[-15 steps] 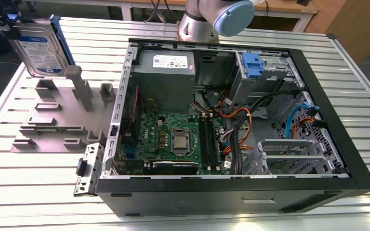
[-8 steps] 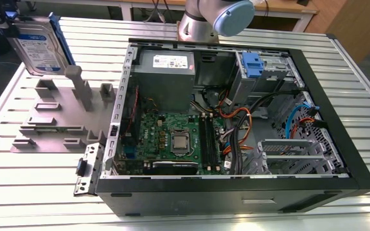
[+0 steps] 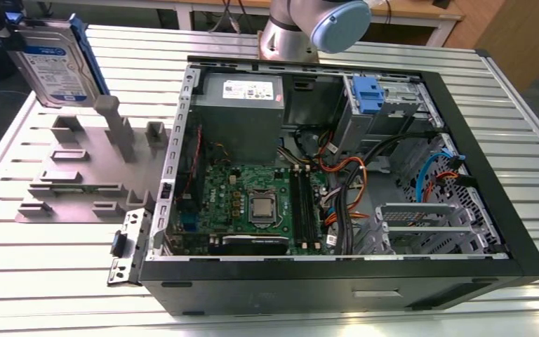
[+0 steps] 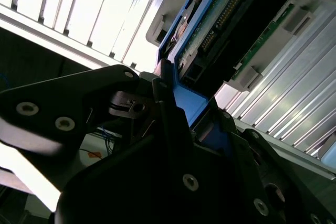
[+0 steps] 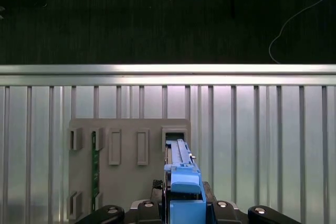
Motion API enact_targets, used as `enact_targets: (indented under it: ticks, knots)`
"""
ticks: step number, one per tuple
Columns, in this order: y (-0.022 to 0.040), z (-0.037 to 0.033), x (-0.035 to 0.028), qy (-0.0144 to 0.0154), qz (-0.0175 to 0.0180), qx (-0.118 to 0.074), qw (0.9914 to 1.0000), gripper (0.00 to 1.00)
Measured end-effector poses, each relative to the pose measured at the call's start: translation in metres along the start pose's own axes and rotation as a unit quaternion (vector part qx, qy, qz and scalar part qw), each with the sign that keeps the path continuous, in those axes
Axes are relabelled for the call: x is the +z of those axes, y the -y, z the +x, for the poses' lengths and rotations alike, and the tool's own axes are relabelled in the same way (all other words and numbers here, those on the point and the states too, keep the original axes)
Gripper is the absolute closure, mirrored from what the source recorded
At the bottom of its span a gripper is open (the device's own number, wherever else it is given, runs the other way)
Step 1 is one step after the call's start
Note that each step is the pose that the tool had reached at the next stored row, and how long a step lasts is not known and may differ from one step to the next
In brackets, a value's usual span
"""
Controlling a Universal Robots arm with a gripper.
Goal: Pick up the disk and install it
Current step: 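Pick up the disk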
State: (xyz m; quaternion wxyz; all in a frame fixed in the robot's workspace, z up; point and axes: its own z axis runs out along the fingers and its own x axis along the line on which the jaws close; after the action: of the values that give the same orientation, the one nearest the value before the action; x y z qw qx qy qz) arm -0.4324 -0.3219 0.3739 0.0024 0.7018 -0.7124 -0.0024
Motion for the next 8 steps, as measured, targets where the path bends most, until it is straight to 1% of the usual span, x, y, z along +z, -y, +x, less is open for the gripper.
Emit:
enact_targets:
  ticks: [4, 8]
  knots:
    - [0.0, 0.0, -0.0024, 0.0, 0.0, 0.0, 1.0, 0.64]
    - [0.0, 0.0, -0.0027, 0.0, 0.0, 0.0, 1.0, 0.64]
